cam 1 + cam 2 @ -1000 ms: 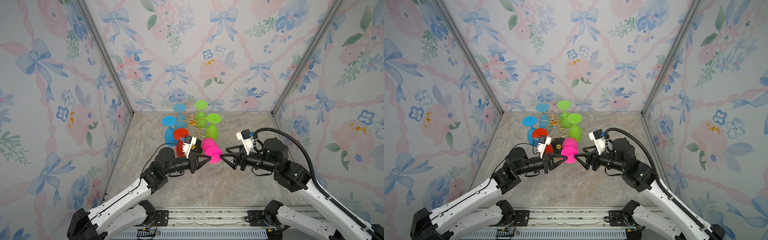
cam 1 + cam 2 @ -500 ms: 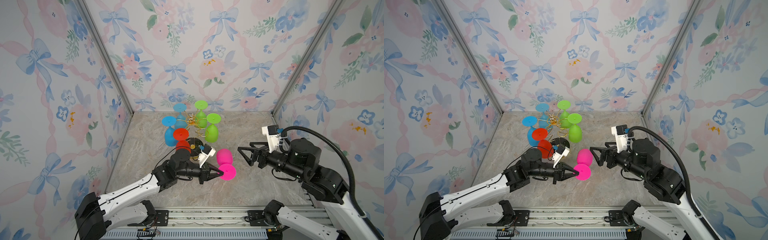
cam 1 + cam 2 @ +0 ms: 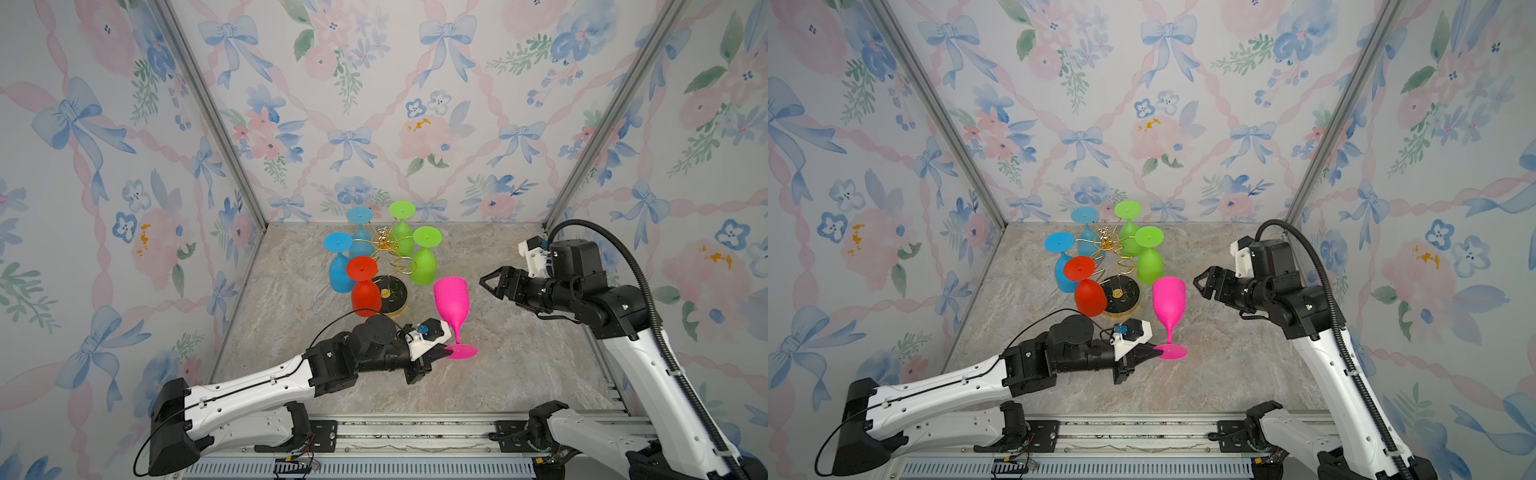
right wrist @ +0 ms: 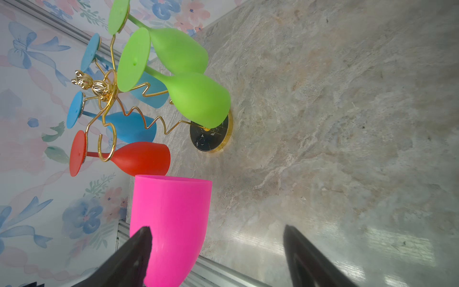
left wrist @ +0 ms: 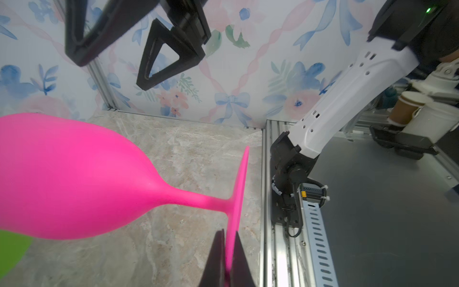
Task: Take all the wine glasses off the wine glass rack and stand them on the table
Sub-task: 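Pull the magenta glass toward the robot with the left gripper while the right gripper retracts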
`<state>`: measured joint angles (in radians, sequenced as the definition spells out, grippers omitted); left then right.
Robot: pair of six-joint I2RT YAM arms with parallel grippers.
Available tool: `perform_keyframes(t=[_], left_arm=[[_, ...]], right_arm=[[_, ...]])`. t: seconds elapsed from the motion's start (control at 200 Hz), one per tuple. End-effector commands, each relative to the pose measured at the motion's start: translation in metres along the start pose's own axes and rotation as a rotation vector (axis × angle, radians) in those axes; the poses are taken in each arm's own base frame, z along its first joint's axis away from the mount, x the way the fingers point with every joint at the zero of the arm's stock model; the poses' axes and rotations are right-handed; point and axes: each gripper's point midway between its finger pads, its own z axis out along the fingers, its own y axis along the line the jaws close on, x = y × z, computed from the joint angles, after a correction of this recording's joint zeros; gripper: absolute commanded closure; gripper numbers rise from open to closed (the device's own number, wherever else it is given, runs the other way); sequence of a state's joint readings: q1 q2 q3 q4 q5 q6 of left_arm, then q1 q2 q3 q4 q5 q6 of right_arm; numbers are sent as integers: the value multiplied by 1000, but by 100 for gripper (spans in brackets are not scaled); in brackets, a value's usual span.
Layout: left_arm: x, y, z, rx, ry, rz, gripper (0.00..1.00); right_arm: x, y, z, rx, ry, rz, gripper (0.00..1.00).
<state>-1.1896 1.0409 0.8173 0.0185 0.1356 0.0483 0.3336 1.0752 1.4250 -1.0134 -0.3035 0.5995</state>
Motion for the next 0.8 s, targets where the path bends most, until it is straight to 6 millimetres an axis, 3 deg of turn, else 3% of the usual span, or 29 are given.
perform_keyframes(t=[0.0, 0.18, 0.34, 0.54, 0.57, 0.795], left_arm=[[28, 20, 10, -186, 113, 236, 100], [63, 14, 29, -257, 256, 433, 100], [67, 17, 34, -358, 282, 537, 100], [68, 30, 29, -491, 295, 700, 100], [82, 30, 27, -493, 316, 734, 100], [95, 37, 29, -561, 356, 821, 100]], right_arm=[[13, 8, -5, -33, 97, 22, 15], [14, 2, -8, -4, 151, 52, 18], [8, 3, -12, -6, 174, 76, 21], [12, -3, 0, 22, 243, 55, 25], [11, -4, 2, 22, 247, 51, 25], [7, 1, 17, 10, 289, 8, 32]])
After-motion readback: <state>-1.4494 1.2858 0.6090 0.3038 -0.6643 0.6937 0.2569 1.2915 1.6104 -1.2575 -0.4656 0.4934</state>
